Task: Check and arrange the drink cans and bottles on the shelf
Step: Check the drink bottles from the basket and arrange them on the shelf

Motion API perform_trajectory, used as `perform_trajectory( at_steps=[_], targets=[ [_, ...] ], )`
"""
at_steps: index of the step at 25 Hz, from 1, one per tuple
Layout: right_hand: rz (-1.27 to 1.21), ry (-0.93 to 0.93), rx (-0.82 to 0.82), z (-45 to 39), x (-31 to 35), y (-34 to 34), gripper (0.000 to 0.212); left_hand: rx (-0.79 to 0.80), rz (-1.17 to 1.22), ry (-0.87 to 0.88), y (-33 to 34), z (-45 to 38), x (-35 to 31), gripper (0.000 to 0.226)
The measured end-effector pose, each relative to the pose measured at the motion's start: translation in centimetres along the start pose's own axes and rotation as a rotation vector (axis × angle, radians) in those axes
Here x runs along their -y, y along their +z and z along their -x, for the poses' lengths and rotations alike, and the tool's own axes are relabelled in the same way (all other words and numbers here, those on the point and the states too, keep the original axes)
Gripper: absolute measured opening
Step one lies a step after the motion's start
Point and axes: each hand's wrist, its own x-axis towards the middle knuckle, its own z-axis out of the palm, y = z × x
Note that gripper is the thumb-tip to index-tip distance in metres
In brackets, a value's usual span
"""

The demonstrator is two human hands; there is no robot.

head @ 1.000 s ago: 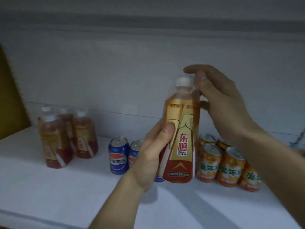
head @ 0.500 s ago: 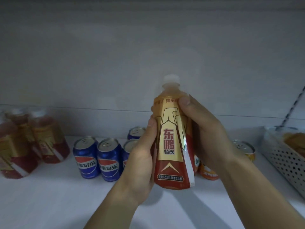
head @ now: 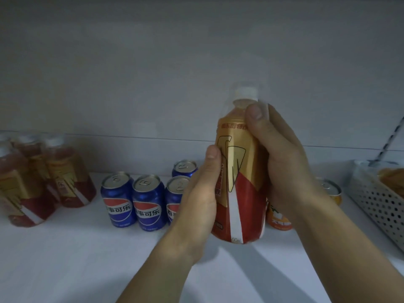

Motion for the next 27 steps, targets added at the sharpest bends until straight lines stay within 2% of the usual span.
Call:
perform_trajectory(
  at_steps=[5,11,15,17,20,22,24,27],
  targets=[
    [0.015,0.012,0.045,0.0,0.2,0.1,0.034,-0.097,-0.035,0.087,0.1,-0.2,0.8,0.056],
    [-0.231,0.175,0.063,-0.1,0.4,-0.2,0.046,-0.245,-0.340,0.254,0.5,0.1,0.8,0.070],
    [-0.237,0.177,0.089,-0.1,0.2,-0.5,0.046,-0.282,-0.358,0.301,0.8,0.1,1.1,0.060],
    [-0.254,0.179,0.084,-0.2,-0.1,-0.6,0.048,-0.273,-0.317,0.277,0.8,0.1,1.2,0.057],
    [-0.245,0.131,0.078,-0.4,-0.4,-0.7,0.045,-0.165,-0.134,0.080,0.5,-0.1,1.1,0.065],
    [-0.207,0.068,0.029,-0.4,-0.7,-0.7,0.037,-0.095,-0.087,0.018,0.4,0.0,0.5,0.062],
    [-0.151,0.010,-0.027,-0.4,-0.6,-0.7,0.035,-0.050,-0.131,0.045,0.1,0.1,0.6,0.060],
    [-0.112,0.004,-0.020,-0.2,-0.1,-0.4,0.044,-0.113,-0.197,0.119,0.5,0.3,0.6,0.031]
  ],
)
